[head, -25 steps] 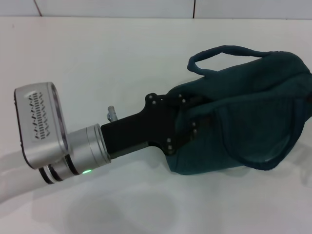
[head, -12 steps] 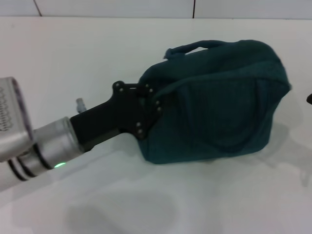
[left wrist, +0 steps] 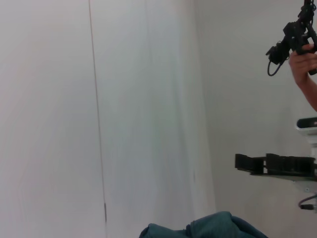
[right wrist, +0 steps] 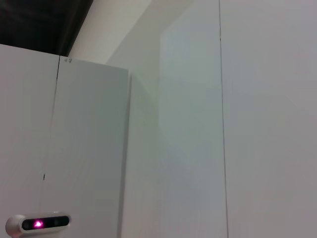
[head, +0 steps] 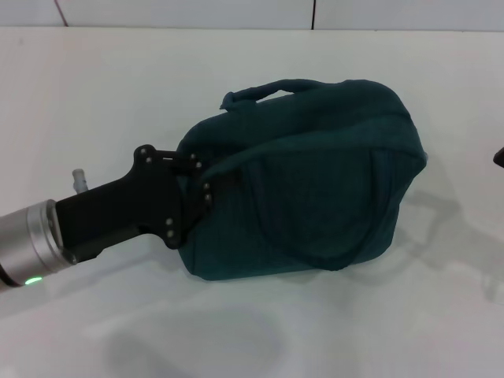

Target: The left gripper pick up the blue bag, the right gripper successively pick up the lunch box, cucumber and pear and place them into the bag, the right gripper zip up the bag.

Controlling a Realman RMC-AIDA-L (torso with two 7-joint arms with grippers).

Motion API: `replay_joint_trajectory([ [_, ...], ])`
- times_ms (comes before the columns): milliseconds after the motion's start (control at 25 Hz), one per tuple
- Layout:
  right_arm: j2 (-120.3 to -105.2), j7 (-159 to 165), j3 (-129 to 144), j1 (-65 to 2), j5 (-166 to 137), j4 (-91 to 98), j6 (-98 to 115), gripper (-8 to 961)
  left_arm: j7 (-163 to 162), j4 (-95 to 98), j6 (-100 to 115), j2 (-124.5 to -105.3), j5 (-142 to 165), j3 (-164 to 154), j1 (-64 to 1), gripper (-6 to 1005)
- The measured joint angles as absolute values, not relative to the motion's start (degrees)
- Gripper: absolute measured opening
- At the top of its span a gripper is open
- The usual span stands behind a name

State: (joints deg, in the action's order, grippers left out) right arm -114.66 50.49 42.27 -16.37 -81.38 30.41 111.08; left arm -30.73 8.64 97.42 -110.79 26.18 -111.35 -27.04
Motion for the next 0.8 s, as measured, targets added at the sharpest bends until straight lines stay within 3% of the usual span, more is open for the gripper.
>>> replay_joint_trajectory([
  [480, -114.77, 50.5, 43.0, -17.2, -81.5, 29.1, 110.9, 495, -31.7, 8.5, 97.5, -109.52, 28.4, -111.3, -27.2, 79],
  [800, -115.16, 51.8, 49.0, -24.7, -84.4, 24.0, 109.5, 496, -31.8, 8.5, 97.2, -109.5, 29.6, -111.2, -27.4, 91],
])
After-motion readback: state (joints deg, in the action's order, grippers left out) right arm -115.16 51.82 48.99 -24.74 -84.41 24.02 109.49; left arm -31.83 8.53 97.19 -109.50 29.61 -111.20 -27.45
